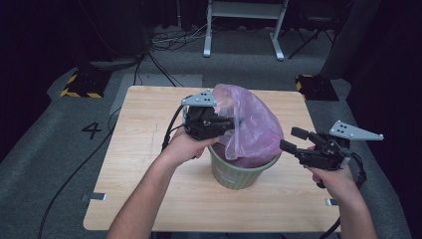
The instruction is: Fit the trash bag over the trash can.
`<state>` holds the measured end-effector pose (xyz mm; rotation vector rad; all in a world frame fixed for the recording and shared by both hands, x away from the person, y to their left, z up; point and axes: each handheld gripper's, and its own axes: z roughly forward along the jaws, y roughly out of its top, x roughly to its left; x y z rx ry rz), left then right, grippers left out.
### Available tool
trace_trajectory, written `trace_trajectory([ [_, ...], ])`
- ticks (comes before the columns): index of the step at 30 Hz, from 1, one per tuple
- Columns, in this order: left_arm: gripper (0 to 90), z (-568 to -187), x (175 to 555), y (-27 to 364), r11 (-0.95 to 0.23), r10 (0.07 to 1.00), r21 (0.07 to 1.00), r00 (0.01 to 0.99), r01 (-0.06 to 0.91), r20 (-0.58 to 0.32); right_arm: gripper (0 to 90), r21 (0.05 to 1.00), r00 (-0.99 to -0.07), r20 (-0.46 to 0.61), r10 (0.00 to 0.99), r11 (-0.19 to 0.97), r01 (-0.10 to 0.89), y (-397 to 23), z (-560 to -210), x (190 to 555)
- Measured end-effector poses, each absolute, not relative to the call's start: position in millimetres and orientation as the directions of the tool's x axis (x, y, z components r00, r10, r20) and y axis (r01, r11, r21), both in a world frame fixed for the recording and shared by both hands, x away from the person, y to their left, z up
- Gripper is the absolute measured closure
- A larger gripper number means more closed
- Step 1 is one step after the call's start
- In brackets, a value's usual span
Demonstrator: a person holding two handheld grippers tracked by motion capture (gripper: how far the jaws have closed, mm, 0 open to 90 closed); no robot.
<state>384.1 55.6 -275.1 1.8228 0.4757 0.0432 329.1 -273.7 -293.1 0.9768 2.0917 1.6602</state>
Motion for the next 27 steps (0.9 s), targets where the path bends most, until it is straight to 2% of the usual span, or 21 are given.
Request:
trace_trajectory([
  [4,90.0,-275.3,383.6,39.9,-0.266,0.34,0.92,0.921,0.289,-0.191,26.4,0.951,-0.763,0.137,0.631,0.132,0.28,-249.4,-267.6,321.7],
  [12,90.0,-277.5,380.7,12.0,-0.334,0.309,0.905,0.938,0.261,-0.157,29.5,0.952,-0.744,0.143,0.652,0.115,0.284,-209.4,-231.4,337.9],
  [22,90.0,-277.7,379.7,1.6,-0.324,0.311,0.908,0.937,0.264,-0.162,29.5,0.944,-0.746,0.131,0.653,0.147,0.295,-184.3,-218.8,343.8],
  [25,90.0,-277.6,379.3,1.6,-0.323,0.308,0.909,0.937,0.263,-0.162,37.5,0.939,-0.749,0.105,0.654,0.183,0.292,-178.7,-220.7,343.9],
  [27,90.0,-277.7,379.0,1.5,-0.326,0.306,0.908,0.938,0.262,-0.16,48.2,0.93,-0.744,0.084,0.662,0.217,0.297,-176.0,-222.6,345.5],
])
